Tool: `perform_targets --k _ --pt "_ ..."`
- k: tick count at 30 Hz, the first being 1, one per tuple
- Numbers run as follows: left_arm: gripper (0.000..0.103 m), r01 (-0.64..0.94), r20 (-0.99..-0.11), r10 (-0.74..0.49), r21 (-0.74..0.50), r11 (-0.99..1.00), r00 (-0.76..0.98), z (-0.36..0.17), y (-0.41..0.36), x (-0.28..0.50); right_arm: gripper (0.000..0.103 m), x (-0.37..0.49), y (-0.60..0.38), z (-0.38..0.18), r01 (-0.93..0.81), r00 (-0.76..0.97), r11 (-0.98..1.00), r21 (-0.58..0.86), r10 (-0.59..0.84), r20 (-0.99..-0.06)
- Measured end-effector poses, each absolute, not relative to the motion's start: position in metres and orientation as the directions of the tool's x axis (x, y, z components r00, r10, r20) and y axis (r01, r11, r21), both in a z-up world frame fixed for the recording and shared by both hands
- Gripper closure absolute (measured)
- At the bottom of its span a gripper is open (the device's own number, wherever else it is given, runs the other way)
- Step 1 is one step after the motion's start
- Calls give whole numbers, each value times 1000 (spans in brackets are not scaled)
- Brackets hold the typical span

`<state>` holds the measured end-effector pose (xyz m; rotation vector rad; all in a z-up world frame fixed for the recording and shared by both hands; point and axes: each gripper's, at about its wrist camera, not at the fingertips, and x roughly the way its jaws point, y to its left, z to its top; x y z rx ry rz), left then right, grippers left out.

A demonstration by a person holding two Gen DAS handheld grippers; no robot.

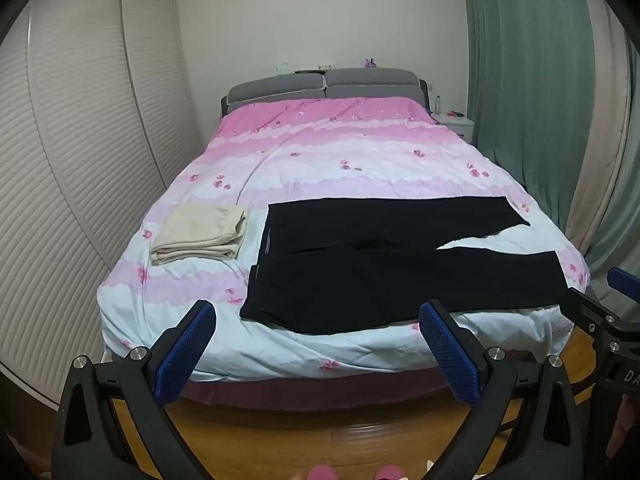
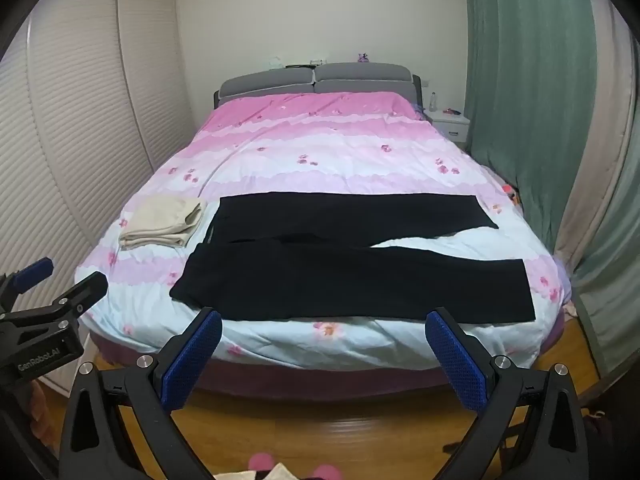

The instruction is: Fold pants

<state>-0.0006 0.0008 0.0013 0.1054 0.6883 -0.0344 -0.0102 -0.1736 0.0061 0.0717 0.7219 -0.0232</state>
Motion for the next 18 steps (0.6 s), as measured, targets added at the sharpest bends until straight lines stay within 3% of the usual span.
perform_targets --k 18 --pt "0 100 -607 -20 98 990 795 11 -7 -1 0 -11 -178 16 45 761 998 52 0 -649"
